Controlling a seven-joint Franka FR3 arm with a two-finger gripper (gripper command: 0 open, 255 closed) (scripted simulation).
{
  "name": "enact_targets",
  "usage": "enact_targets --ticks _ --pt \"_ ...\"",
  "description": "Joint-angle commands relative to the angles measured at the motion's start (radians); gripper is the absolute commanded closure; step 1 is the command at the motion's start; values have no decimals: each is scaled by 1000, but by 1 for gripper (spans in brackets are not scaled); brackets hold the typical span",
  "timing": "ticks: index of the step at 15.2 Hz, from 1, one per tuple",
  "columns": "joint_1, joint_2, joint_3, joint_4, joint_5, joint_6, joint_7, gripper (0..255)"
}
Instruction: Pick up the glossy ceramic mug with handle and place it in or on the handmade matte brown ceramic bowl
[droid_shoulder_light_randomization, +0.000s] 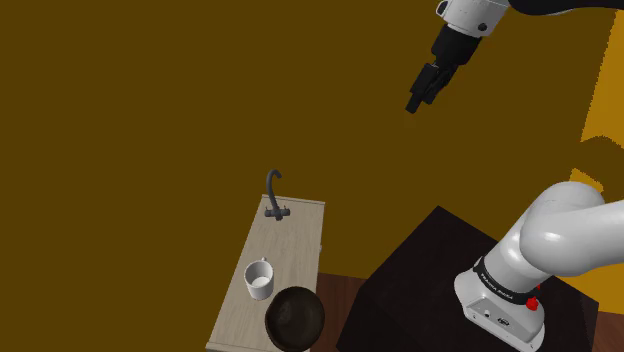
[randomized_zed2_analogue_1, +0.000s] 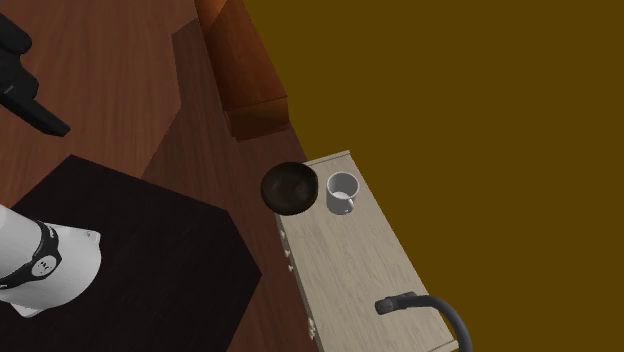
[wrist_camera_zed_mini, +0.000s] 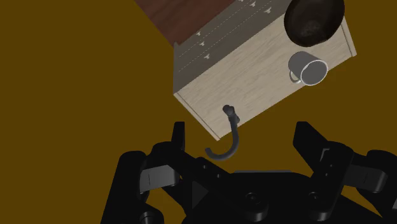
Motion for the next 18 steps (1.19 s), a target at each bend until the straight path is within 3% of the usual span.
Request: enact_targets --ticks 1,9,18 --pt "0 0 0 0 0 0 0 0" --pt "37 98 150 -106 52 198 126 0" --pt "56 315 328 -131 64 429 287 0"
